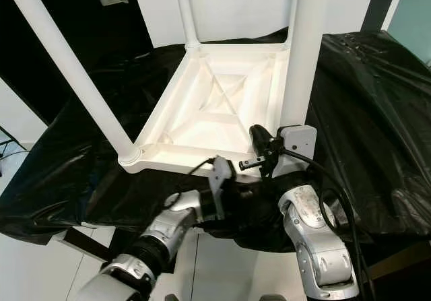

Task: Building children table

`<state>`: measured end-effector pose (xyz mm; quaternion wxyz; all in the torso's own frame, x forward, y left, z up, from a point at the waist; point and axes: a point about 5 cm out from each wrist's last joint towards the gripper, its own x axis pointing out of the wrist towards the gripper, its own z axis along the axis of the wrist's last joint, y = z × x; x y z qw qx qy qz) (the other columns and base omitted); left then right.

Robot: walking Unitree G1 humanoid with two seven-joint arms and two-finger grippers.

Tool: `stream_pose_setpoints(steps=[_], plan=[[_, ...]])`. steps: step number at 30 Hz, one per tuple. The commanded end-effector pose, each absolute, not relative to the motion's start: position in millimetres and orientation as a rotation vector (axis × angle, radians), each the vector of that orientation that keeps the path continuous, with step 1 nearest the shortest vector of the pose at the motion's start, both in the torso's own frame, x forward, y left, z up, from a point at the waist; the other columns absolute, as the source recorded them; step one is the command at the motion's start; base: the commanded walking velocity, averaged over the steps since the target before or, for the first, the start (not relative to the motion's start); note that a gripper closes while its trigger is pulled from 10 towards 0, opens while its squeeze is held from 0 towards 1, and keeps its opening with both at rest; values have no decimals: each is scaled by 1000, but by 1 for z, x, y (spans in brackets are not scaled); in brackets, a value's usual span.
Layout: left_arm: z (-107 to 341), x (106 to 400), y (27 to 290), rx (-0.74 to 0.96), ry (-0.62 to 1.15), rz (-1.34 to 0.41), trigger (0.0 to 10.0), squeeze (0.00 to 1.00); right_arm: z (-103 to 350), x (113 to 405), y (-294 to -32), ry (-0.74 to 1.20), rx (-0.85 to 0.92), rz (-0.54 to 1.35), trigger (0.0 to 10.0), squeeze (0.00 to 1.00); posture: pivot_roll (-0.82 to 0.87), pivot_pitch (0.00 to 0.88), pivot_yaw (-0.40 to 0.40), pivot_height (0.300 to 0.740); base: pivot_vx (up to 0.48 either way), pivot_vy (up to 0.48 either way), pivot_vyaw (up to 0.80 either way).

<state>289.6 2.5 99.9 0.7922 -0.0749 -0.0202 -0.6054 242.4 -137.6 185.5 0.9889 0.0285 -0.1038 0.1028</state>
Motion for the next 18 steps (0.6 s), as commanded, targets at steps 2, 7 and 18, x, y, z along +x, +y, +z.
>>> stream_pose_setpoints(steps=[2, 7, 18], plan=[[102, 299, 11, -168, -35, -1201, 10000, 0, 182, 241, -155, -206, 59, 80, 10000, 0, -225, 24, 82, 740, 0, 0, 0], [111, 313, 21, -140, -65, -1143, 10000, 0, 175, 237, -182, -185, 4, -124, 10000, 0, -245, 24, 92, 740, 0, 0, 0], [107, 313, 20, -71, -12, -1223, 10000, 0, 173, 225, -204, -185, -56, -374, 10000, 0, -275, 18, 101, 740, 0, 0, 0]])
